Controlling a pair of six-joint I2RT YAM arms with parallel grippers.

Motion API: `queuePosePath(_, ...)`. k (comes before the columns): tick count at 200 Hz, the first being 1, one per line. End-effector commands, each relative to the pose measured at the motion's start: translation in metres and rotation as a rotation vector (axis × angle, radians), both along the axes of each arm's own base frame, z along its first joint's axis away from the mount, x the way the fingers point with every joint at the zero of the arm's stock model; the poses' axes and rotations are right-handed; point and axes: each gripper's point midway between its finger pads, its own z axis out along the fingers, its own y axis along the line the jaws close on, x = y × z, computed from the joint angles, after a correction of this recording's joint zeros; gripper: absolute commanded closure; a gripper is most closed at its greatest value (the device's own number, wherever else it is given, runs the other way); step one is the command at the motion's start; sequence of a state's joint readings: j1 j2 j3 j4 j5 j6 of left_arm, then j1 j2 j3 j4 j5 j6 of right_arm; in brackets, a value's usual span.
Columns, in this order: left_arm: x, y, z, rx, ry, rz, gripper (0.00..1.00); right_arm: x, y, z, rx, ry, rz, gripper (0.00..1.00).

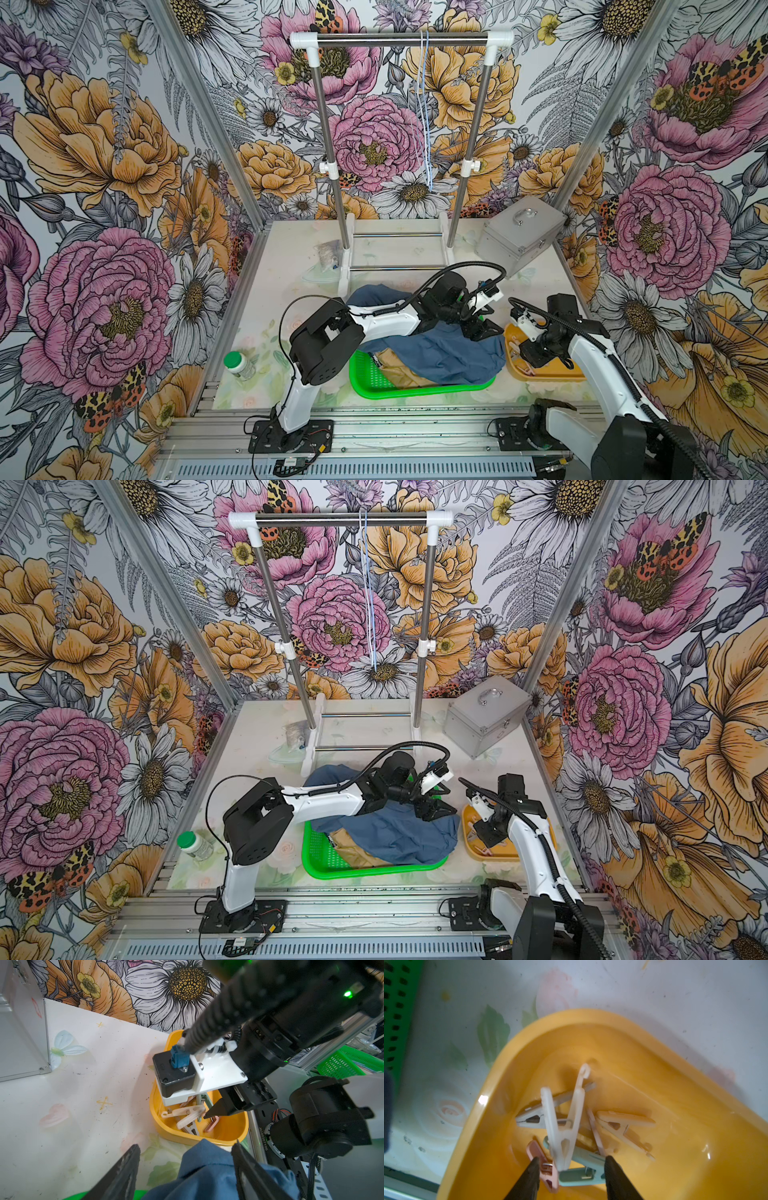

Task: Remove the clothespins securing t-shirts to the hanger
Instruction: Place the clothespin in the storage box, then pick up the hanger from the basket.

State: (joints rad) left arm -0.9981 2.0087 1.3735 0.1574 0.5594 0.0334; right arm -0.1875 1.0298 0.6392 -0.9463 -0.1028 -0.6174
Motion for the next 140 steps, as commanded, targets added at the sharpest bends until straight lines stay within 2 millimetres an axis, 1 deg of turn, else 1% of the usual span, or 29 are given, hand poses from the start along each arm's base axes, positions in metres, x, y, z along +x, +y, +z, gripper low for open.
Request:
queuePosePath(1,0.001,0.008,0.040,-0.043,-0.051,-0.009,0.29,0.018,-0.003,0.025,-0.003,-0.096,-0.017,0.47)
queuePosePath(20,0.006,0.024,0.070,-0.056,-0.110,0.033,0.28,0.034,-0.003,0.049,0.002,-0.169,-0.029,0.46)
queuePosePath(25,0.009,0.028,0.072,-0.054,-0.112,0.044,0.28,0.039,-0.003,0.057,0.009,-0.192,-0.032,0.46)
queuePosePath(26,0.008,0.030,0.081,-0.068,-0.120,0.045,0.28,0.040,-0.002,0.058,0.010,-0.197,-0.031,0.46)
queuePosePath(27,0.008,0.032,0.086,-0.074,-0.124,0.049,0.28,0.040,-0.002,0.060,0.012,-0.202,-0.030,0.46)
queuePosePath(31,0.009,0.036,0.094,-0.086,-0.128,0.058,0.27,0.045,-0.001,0.066,0.016,-0.221,-0.027,0.46)
queuePosePath(43,0.017,0.050,0.109,-0.103,-0.121,0.089,0.27,0.056,0.000,0.086,0.021,-0.278,-0.024,0.45)
queuePosePath(50,0.020,0.058,0.116,-0.112,-0.123,0.107,0.27,0.064,0.001,0.100,0.017,-0.321,-0.027,0.45)
queuePosePath(66,0.029,0.078,0.130,-0.129,-0.140,0.149,0.27,0.080,0.001,0.128,0.012,-0.406,-0.072,0.43)
queuePosePath(80,0.037,0.095,0.137,-0.132,-0.173,0.192,0.26,0.092,0.003,0.149,0.039,-0.446,-0.149,0.39)
queuePosePath(89,0.043,0.106,0.139,-0.132,-0.189,0.220,0.25,0.101,-0.001,0.161,0.043,-0.461,-0.240,0.38)
queuePosePath(99,0.050,0.119,0.137,-0.125,-0.188,0.251,0.25,0.109,-0.008,0.172,0.060,-0.470,-0.358,0.37)
queuePosePath(109,0.057,0.130,0.136,-0.118,-0.179,0.277,0.25,0.116,-0.009,0.181,0.107,-0.477,-0.454,0.33)
queuePosePath(121,0.065,0.144,0.132,-0.108,-0.161,0.311,0.25,0.122,0.001,0.191,0.178,-0.485,-0.519,0.28)
queuePosePath(140,0.073,0.166,0.128,-0.084,-0.144,0.361,0.25,0.126,0.026,0.205,0.262,-0.503,-0.574,0.24)
